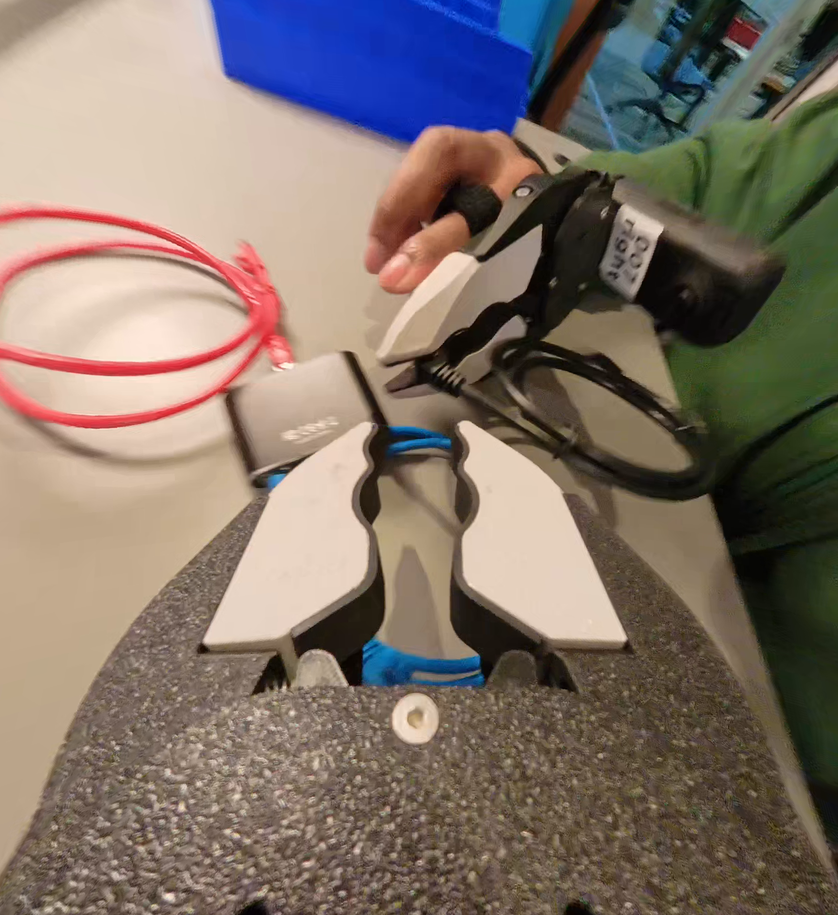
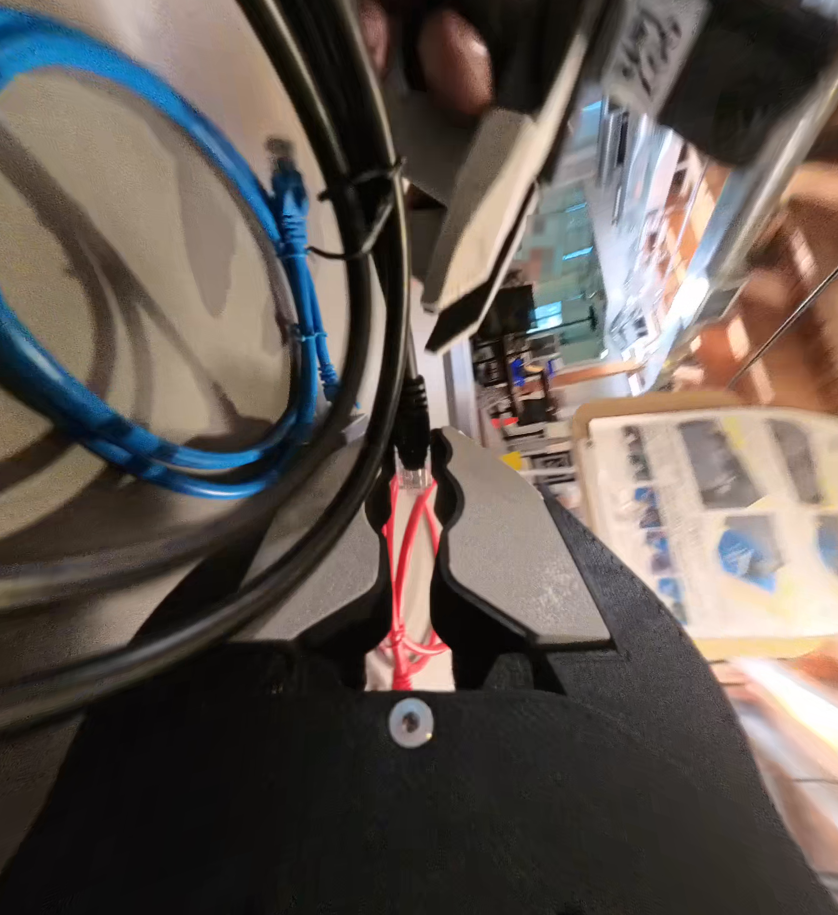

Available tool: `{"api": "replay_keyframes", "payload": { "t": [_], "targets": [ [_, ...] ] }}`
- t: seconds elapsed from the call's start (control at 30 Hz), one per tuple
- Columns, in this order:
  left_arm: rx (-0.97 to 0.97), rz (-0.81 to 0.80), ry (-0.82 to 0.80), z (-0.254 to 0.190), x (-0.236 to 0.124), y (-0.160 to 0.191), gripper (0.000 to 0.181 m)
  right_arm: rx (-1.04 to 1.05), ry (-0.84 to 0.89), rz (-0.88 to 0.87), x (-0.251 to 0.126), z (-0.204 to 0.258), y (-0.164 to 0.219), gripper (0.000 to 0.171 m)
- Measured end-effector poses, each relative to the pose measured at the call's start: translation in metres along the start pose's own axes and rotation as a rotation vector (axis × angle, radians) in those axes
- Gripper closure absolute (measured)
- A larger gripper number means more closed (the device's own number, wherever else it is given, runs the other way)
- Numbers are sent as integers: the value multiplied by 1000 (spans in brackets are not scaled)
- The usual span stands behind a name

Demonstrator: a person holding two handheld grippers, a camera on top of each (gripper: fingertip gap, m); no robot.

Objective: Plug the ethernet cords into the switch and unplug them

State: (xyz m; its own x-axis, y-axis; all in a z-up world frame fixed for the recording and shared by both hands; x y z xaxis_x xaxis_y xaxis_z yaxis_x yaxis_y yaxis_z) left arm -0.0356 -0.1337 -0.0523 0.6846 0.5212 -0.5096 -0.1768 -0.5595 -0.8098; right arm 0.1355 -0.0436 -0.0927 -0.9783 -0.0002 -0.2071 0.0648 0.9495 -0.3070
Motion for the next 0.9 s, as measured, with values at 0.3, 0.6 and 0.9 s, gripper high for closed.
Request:
{"api": "replay_keyframes", "payload": {
  "t": [0.3,0.6,0.9],
  "targets": [
    [452,-126,-306,-6,-16,9,141,632,-373,49,3,-26,19,158],
    [720,-61,-269,-41,30,3,137,801,-834,-77,7,-26,1,158],
    [496,-59,-109,-42,32,2,170,889,-926,-97,8,-26,2,159]
  ]
}}
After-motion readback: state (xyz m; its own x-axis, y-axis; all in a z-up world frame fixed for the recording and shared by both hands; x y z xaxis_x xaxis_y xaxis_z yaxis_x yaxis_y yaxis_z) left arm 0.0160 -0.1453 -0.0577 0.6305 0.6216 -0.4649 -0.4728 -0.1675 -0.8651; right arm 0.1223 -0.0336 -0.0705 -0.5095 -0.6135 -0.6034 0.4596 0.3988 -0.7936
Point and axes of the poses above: each gripper's, where its closed fingertips meet, x out along the fingers, y out of its underside, z = x × y across the jaws, the point moved 10 cm from there along -x, back along the fingers, and after that the axes turned 4 degrees about z, right-handed, at the moved point
